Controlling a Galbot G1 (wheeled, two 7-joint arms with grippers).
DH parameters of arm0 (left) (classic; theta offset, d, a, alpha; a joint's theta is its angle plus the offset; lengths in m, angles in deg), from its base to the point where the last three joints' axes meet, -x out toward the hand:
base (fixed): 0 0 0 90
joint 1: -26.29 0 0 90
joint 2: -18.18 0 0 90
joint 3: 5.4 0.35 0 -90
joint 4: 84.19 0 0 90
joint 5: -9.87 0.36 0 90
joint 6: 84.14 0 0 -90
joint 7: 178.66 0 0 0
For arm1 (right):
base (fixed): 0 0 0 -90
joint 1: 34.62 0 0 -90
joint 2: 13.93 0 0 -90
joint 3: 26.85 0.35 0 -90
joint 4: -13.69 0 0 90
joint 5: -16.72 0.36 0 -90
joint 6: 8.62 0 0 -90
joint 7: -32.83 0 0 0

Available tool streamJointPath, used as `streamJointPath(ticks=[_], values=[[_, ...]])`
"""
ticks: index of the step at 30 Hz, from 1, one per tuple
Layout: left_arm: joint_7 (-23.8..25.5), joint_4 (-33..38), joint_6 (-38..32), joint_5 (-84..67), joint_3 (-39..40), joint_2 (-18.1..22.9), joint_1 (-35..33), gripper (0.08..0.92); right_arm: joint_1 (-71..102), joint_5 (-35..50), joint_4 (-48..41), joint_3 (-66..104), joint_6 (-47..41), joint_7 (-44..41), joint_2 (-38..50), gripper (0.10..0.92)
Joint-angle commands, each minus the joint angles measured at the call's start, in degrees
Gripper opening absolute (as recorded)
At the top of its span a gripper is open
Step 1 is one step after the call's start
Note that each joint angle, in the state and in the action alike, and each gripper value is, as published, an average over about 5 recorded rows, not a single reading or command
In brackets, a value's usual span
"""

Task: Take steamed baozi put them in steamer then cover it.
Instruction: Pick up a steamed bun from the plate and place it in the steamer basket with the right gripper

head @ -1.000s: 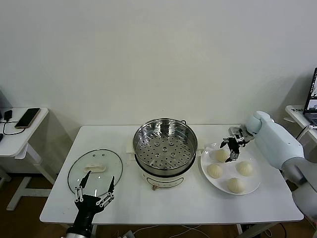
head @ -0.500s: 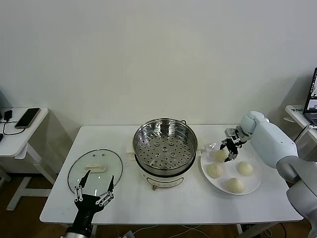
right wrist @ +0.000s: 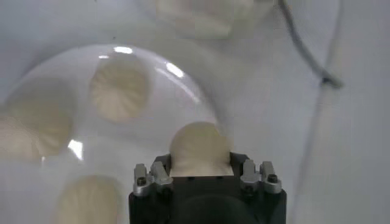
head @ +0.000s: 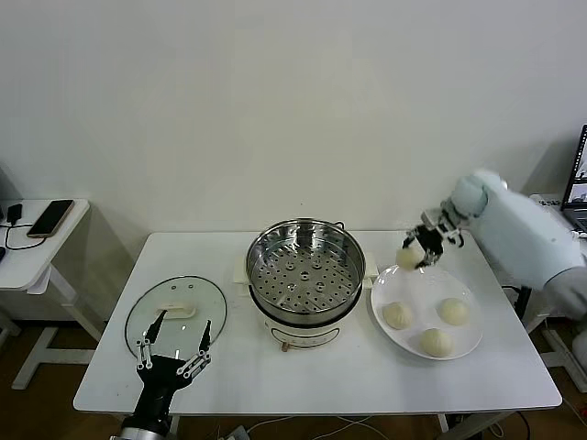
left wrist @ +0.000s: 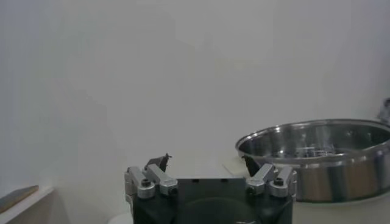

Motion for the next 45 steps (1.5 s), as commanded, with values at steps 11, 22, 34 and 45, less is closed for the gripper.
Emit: streamJointPath(ticks=[11, 22, 34, 45], values=[[-0.5, 1.73, 0.19, -0.42, 0.19, 0.01, -0.02, 0.823, -12.07, -3.32, 17.38, -13.58, 14.71, 0.71, -11.83, 0.662], [-0.71, 2.39, 0.15, -1.14, -0.42, -0.44, -0.21, 0.823, -2.47, -16.66, 0.07, -7.9, 20.98, 4.53, -23.77, 0.655], [-1.01, 2.16, 0.1, -1.55, -0.86, -0.56, -0.07, 0.823, 1.21, -20.61, -7.19, -5.64, 21.93, 5.14, -27.87, 0.662], [-1.3, 2.47, 0.34, -1.71, -1.29, -0.44, -0.06, 0.823, 2.39, -20.9, -8.1, -4.83, 21.37, 6.05, -28.38, 0.73]])
